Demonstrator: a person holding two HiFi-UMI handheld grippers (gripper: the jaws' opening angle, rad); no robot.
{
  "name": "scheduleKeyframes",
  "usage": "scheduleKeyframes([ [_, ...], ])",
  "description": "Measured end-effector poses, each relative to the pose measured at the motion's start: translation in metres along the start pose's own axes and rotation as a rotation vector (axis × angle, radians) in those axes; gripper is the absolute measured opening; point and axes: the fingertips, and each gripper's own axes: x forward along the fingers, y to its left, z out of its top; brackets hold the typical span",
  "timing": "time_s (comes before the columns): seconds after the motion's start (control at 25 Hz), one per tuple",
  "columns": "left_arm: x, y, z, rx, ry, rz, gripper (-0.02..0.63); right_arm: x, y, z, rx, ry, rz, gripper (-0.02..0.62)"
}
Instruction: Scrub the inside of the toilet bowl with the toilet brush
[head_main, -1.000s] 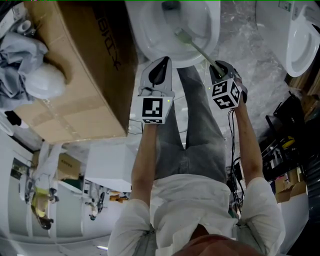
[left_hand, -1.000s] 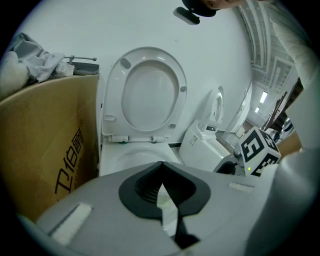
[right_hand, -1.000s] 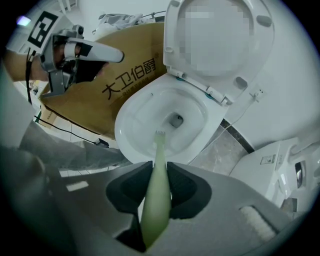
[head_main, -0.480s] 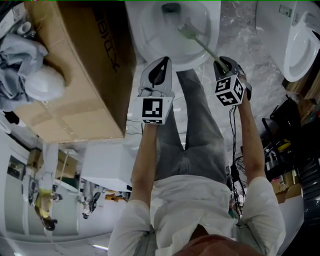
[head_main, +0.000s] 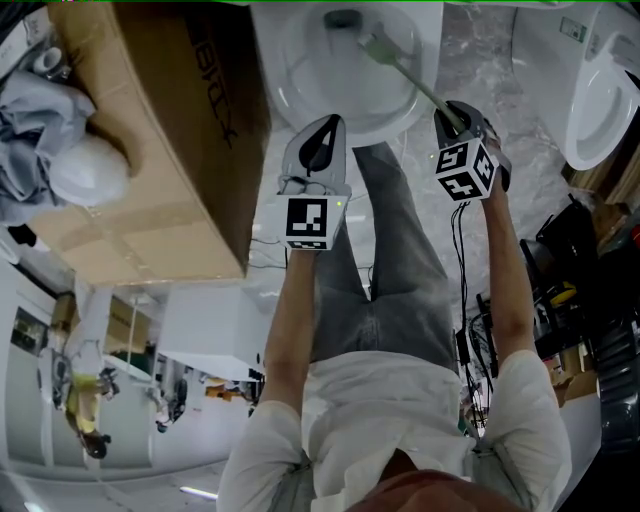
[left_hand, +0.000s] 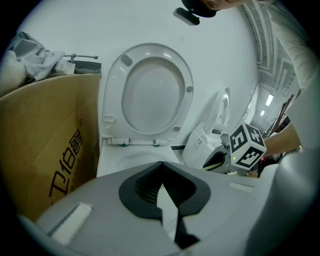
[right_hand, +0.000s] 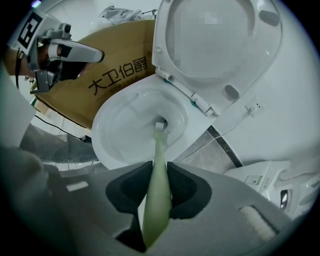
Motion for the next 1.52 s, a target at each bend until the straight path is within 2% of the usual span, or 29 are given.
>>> scheduleKeyframes([
  [0.52,0.008,0.002,0.008,-0.007,-0.001,0.005,0.017,0.002,-0.041,0.02,-0.042,-0.011,-0.047,0.095],
  [0.76,0.01,0.003,0.007,-0.011,0.0,-0.002,0.017,0.007,-0.027,0.011,-0.191,0.06,-0.037,0.095],
  [0.92,0.01,0.004,0.006,-0.011,0.003,-0.007,0.017,0.006,-0.018,0.006,-0.222,0.08,-0.012,0.095],
  [1.16,0.009,0.008,0.007,-0.015,0.002,-0.005,0.017,0.006,-0.031,0.014,-0.164,0.073,-0.021,0.095],
  [1.52,0.005,0.016,0.006,-0.027,-0.003,0.005,0.017,0.011,-0.059,0.043,0.037,0.059,-0.023,0.095],
])
